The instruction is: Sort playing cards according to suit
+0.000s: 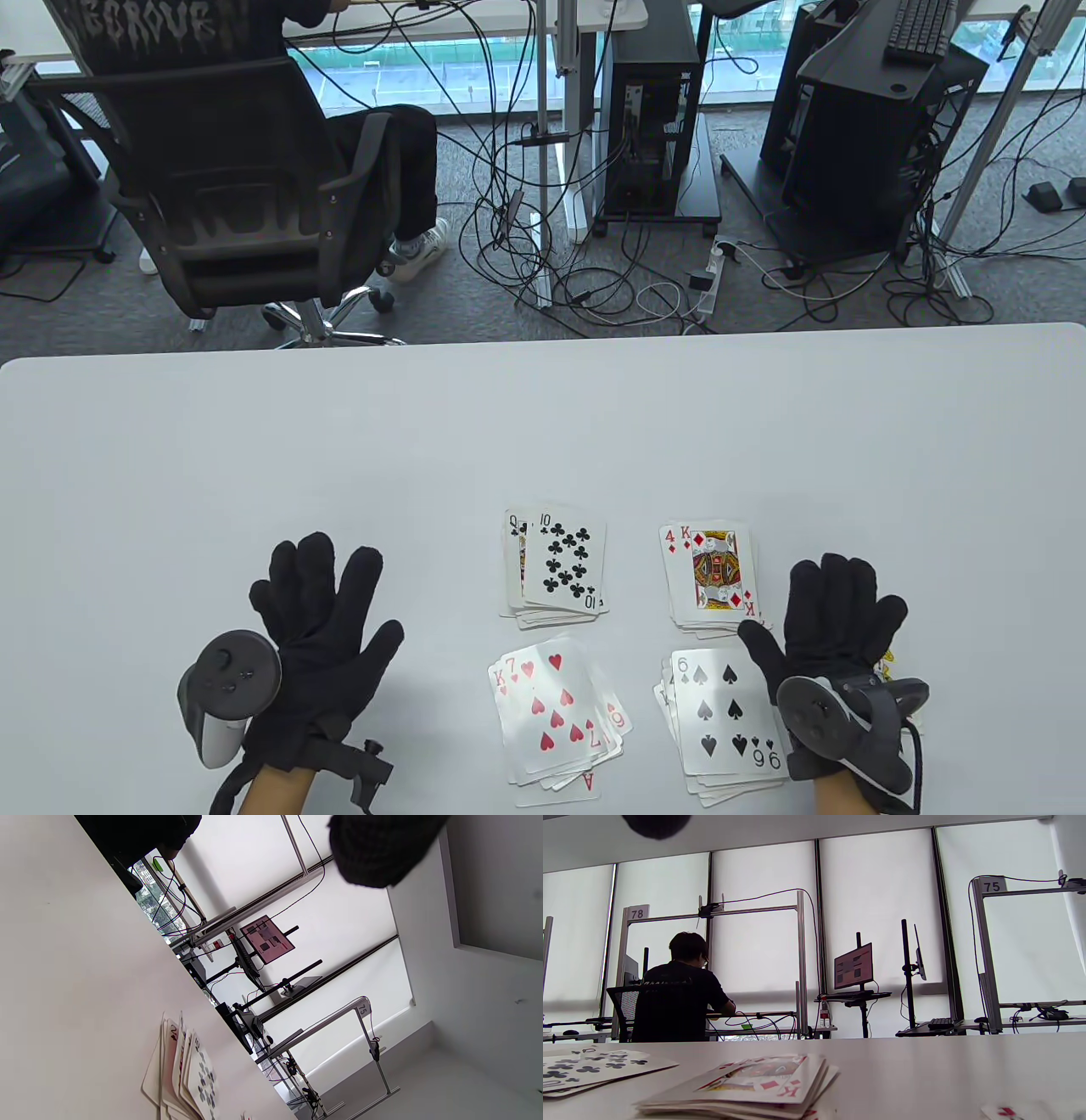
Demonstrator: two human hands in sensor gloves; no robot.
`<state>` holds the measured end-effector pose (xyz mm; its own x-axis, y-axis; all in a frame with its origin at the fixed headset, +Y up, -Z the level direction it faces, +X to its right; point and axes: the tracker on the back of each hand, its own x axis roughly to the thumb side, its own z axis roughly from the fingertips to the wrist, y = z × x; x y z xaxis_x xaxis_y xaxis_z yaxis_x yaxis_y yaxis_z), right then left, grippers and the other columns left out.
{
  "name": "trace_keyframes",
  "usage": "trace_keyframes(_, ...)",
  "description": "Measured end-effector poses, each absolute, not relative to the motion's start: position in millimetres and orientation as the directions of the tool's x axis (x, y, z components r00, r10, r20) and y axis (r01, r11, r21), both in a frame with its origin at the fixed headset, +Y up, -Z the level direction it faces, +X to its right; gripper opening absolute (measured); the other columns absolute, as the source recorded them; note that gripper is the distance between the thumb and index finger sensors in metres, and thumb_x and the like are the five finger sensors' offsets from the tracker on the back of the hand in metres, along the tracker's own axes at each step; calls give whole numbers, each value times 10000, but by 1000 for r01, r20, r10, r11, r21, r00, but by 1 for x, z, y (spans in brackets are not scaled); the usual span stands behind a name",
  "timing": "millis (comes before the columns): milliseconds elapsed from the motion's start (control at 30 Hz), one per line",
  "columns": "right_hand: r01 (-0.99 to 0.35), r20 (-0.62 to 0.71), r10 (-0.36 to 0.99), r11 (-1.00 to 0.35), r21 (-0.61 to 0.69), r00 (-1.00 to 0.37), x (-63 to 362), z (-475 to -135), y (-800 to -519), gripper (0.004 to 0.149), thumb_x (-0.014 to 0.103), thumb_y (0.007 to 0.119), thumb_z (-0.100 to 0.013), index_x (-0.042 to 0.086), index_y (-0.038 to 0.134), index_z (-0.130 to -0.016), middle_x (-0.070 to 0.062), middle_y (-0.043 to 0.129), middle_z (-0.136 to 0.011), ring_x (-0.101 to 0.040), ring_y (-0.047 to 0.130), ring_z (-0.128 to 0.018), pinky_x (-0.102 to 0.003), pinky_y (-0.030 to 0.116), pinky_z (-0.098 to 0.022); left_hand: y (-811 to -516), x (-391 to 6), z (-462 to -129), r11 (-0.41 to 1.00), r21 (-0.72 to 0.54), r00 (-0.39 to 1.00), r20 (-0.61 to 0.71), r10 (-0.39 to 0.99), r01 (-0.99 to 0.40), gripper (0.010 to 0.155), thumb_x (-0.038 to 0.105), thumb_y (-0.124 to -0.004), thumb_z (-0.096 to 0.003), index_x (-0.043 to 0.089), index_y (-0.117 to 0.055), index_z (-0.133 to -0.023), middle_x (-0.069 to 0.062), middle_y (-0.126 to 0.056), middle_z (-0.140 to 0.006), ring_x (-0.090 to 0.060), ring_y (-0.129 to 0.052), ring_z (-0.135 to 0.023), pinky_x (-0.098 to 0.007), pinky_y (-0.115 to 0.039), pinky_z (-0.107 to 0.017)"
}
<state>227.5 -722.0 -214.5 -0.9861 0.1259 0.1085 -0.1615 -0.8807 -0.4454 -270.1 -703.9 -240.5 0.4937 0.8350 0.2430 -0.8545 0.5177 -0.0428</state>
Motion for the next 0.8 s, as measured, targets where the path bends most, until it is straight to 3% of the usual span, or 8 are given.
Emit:
trace_keyframes(233, -139, 84, 114, -897, -421, -990, 228, -215, -726, 777, 531, 446, -550, 112, -5, -1023, -280, 44, -1055, -543, 40, -925, -801, 180, -552, -713, -273, -243, 519, -38, 506, 172, 845, -854, 706, 536, -766, -482, 620, -321, -1024, 447, 93, -1071, 204, 326, -989, -302, 345, -679)
trace_keyframes(800, -203, 54, 198, -889, -411, -979, 230, -211, -727, 769, 511, 450, -556, 94, 1, -1021, -294, 59, -1049, -551, 70, -927, -804, 206, -555, -717, -270, -244, 543, -53, 531, 147, 835, -838, 707, 544, -752, -486, 603, -306, -1032, 433, 98, -1075, 191, 327, -989, -292, 339, -678)
